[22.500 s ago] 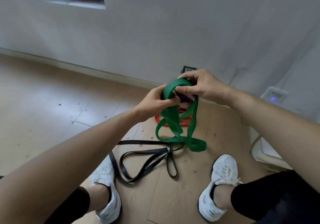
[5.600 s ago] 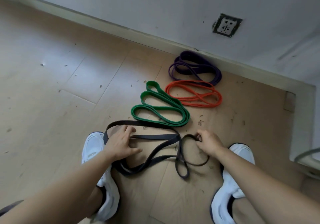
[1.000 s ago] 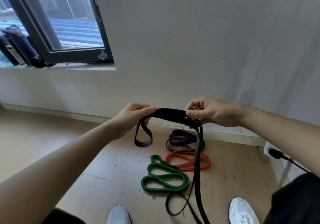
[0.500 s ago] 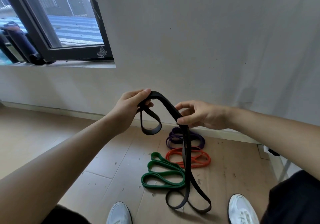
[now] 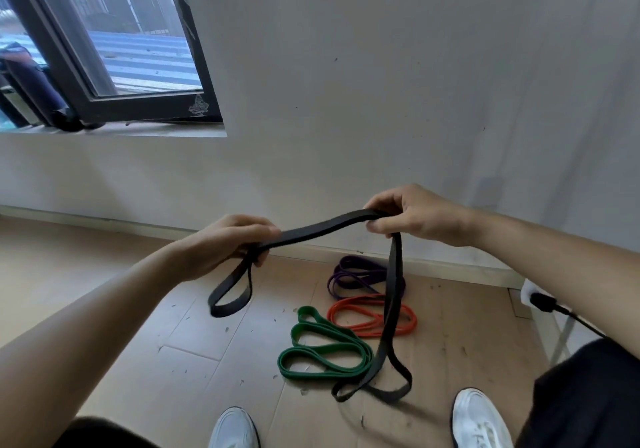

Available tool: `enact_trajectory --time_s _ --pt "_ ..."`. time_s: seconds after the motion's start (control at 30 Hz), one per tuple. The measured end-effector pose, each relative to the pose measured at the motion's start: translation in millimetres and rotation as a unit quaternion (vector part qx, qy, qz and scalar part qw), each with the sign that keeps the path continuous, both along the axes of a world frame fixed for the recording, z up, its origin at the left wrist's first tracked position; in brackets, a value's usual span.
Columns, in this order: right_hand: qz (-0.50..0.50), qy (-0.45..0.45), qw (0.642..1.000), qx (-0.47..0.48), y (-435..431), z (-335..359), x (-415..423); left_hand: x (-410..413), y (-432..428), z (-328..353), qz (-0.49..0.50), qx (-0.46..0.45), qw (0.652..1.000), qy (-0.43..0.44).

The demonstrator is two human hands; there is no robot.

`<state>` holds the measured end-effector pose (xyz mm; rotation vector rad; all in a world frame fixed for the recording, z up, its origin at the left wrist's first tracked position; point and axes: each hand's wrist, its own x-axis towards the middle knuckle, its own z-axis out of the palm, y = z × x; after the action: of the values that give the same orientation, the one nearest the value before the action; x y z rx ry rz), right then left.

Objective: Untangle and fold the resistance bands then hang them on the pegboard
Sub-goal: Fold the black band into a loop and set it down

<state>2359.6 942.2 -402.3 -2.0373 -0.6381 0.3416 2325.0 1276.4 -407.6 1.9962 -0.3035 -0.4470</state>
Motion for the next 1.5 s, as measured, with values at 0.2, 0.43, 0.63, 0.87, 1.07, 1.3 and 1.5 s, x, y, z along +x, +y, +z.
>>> enact_trajectory --time_s 0.2,0.43,0.63,0.87,1.07,1.3,1.5 --pt "0.015 -0.045 0.999 0.01 19 13 -10 -4 -44 5 -0.033 -0.004 0.999 -0.005" --pt "0.033 -0.12 0.99 -0.07 32 14 -9 -7 -84 12 -0.011 -0.034 0.996 -0.077" --pt "0.064 -0.021 0.99 -0.128 20 -1 -3 -15 -90 29 0.013 -0.123 0.983 -0.135" --pt "0.077 0.037 0.992 -0.091 8 -6 2 -8 -56 39 0.102 -0.225 0.956 -0.155" --pt "0.052 0.046 0.998 0.003 0 14 -8 0 -12 28 0.091 -0.173 0.974 -0.111" --pt "0.029 0.018 0.996 0.082 2 26 -12 -1 -11 19 0.03 -0.054 0.994 -0.091" --pt "0.074 -0.007 0.997 0.029 22 28 -17 -10 -60 25 -0.035 -0.048 0.994 -0.093"
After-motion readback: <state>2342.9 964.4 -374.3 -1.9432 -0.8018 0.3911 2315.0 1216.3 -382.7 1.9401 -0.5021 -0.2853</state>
